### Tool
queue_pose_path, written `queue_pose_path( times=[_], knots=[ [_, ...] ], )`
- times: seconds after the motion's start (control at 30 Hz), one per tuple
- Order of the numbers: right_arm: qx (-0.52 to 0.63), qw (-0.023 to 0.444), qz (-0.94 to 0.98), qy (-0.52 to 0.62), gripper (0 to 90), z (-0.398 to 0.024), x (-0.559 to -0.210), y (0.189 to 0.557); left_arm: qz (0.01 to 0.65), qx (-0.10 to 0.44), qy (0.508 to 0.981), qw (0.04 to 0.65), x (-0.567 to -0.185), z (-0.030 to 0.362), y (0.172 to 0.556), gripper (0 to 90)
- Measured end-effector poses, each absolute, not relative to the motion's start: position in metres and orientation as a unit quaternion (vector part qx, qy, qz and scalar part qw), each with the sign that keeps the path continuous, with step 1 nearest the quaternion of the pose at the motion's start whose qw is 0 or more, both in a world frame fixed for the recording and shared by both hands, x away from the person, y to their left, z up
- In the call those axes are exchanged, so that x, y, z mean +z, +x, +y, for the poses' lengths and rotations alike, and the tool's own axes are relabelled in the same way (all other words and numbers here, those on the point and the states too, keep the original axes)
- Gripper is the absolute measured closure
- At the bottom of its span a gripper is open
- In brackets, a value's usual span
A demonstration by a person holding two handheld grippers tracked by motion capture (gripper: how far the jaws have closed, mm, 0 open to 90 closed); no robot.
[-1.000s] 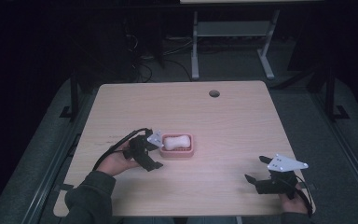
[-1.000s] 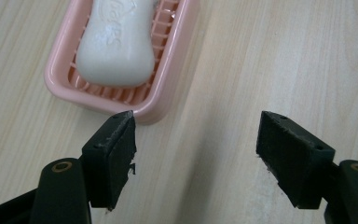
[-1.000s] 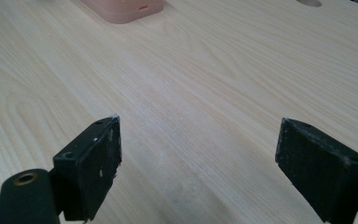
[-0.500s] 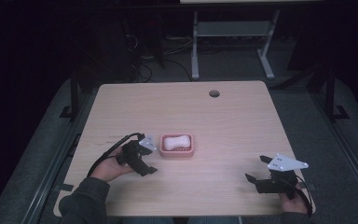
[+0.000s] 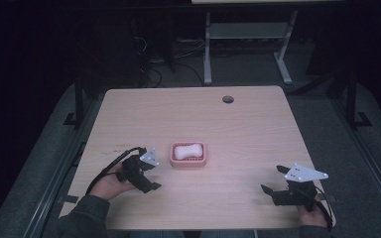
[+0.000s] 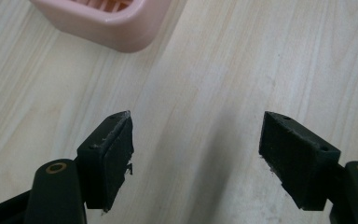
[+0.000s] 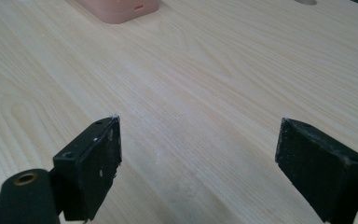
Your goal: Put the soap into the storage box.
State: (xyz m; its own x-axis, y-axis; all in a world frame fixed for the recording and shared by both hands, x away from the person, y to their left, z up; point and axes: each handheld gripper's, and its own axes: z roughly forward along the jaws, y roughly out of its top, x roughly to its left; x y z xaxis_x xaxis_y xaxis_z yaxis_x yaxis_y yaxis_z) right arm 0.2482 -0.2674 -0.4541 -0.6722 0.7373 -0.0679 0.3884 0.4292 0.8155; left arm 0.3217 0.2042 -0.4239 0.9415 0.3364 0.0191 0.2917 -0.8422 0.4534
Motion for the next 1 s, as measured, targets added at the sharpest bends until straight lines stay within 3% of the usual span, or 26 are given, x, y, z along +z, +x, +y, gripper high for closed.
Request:
queue_pose_path(
  times=[1.0],
  knots=[
    [0.411, 0.214, 0.820, 0.336, 13.6, -0.267, -0.453, 0.248, 0.194, 0.092, 0.946, 0.241, -0.433, 0.242, 0.276, 25.0]
  ],
)
